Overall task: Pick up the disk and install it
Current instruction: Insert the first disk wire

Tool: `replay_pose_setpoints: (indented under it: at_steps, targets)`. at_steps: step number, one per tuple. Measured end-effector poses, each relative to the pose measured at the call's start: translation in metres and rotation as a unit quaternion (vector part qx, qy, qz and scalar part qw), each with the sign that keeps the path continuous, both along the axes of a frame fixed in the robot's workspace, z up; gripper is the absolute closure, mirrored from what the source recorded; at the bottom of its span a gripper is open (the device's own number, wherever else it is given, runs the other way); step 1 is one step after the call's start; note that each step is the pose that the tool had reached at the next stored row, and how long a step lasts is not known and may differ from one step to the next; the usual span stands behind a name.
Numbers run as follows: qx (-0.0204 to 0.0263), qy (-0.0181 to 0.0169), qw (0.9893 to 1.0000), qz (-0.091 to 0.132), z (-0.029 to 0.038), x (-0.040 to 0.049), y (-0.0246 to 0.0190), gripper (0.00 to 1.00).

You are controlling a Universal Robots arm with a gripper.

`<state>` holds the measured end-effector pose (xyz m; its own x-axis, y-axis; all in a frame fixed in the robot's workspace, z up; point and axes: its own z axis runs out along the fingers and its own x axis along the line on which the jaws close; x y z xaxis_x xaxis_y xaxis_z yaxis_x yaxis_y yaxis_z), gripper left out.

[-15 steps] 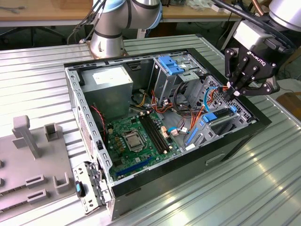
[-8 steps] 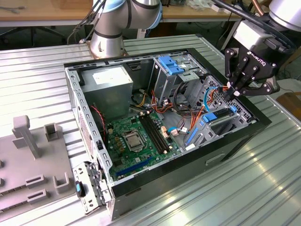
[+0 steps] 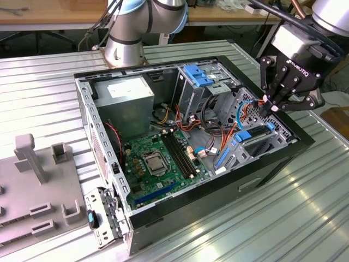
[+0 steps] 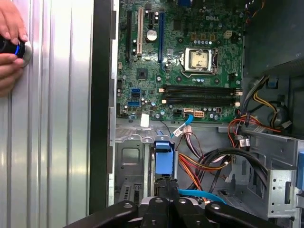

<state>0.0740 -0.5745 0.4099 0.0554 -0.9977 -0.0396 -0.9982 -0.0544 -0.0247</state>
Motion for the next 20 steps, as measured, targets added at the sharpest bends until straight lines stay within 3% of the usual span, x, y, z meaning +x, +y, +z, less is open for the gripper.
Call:
replay_pose_setpoints:
  at_steps: [1,4,10,20]
  targets:
    - [0.0000,0.0000,0.9998,0.021,0.0000,0.0000,0.0000,0.89]
    - [0.0000,0.0000,0.9989,0.047,-0.0001,0.0009,0.0000,0.89]
    - [-0.0004,0.0000,0.9979,0.065,-0.0003,0.0092,0.0042,0.89]
    - [-0.0004,0.0000,0.9899,0.142,-0.0003,0.0167,0.0042,0.89]
